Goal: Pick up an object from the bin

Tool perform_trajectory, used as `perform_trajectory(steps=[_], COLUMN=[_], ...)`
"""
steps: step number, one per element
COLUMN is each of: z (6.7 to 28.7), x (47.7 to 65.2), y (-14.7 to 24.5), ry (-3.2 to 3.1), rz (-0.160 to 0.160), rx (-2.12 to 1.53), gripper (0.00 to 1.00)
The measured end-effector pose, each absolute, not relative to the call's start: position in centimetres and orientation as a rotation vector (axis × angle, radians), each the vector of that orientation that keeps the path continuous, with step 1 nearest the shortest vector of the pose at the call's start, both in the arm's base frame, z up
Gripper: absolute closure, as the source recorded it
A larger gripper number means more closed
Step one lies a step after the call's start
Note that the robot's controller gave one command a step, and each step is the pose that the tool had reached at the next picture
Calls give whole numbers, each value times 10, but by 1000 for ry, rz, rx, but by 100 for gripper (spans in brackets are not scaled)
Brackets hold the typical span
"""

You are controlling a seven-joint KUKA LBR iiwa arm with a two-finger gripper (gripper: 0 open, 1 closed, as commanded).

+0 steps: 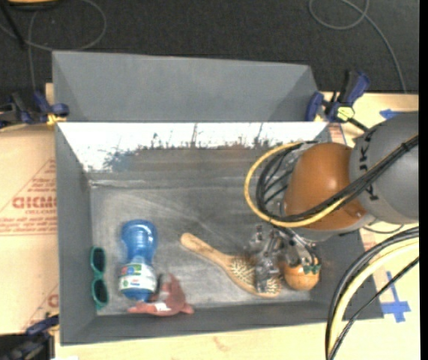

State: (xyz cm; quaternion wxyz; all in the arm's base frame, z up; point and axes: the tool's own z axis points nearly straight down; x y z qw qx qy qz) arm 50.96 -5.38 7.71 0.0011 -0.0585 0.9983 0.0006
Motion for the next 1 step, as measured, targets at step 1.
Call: perform_trajectory(steps=[1], z=[112], x=[507], y=[-57], ry=[3140], rz=[-1], rx=[-185], gripper=[100])
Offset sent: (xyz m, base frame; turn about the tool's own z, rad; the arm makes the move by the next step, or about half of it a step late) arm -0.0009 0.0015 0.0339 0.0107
